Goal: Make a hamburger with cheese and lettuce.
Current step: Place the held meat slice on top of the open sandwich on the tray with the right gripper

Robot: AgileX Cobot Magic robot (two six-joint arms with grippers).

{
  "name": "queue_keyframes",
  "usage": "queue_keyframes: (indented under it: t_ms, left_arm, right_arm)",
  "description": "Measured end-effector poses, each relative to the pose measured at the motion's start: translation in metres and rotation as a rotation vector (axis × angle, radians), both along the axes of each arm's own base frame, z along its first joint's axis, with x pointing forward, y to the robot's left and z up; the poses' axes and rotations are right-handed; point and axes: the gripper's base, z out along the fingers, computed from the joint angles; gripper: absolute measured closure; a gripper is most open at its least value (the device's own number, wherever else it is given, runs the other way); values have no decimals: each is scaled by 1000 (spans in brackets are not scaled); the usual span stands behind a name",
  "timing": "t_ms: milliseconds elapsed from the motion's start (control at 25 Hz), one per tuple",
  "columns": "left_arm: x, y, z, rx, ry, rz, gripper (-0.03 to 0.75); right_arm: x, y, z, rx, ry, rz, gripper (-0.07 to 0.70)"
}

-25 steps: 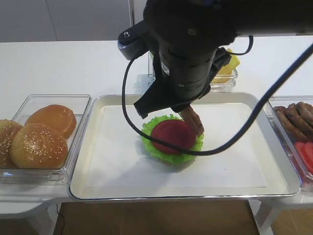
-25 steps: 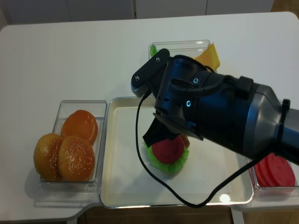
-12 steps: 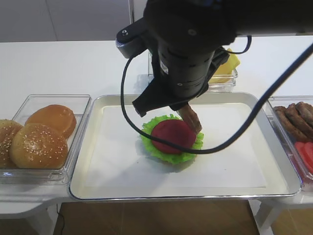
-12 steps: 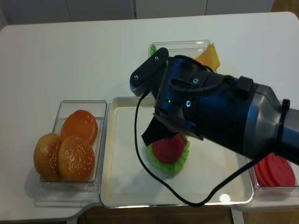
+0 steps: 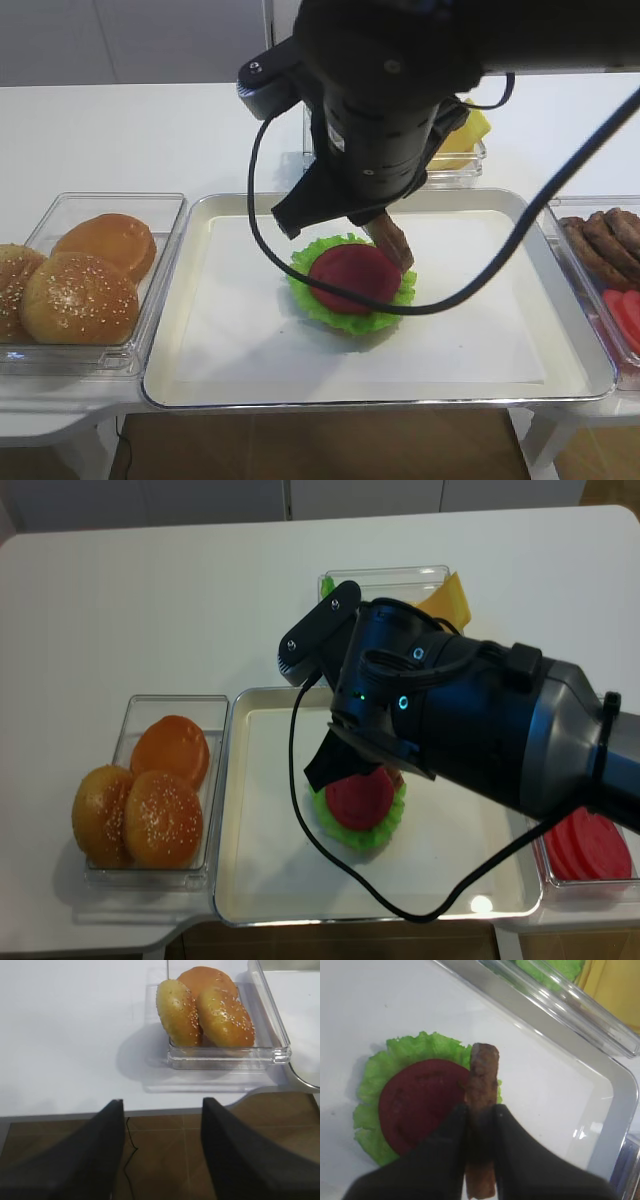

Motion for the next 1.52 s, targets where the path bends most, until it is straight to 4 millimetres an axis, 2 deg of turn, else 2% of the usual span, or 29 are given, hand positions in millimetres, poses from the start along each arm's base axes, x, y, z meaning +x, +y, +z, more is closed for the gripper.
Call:
queue_keyframes:
  t_ms: [200, 960, 1160, 1400, 1520]
  left_arm:
    - [0, 0, 0, 0, 0, 0, 346]
    - [0, 0, 0, 0, 0, 0, 346]
    - [0, 0, 0, 0, 0, 0, 346]
    - [0, 0, 0, 0, 0, 0, 346]
    - [0, 0, 0, 0, 0, 0, 346]
  right_arm:
    - [2, 2, -7, -21, 14, 2, 521]
    - [2, 2, -7, -17, 13, -3, 508]
    - [1, 3, -7, -11, 21, -5, 454]
    - [0, 3, -7, -4, 31, -8, 339]
    - [0, 4, -8, 2, 39, -11, 315]
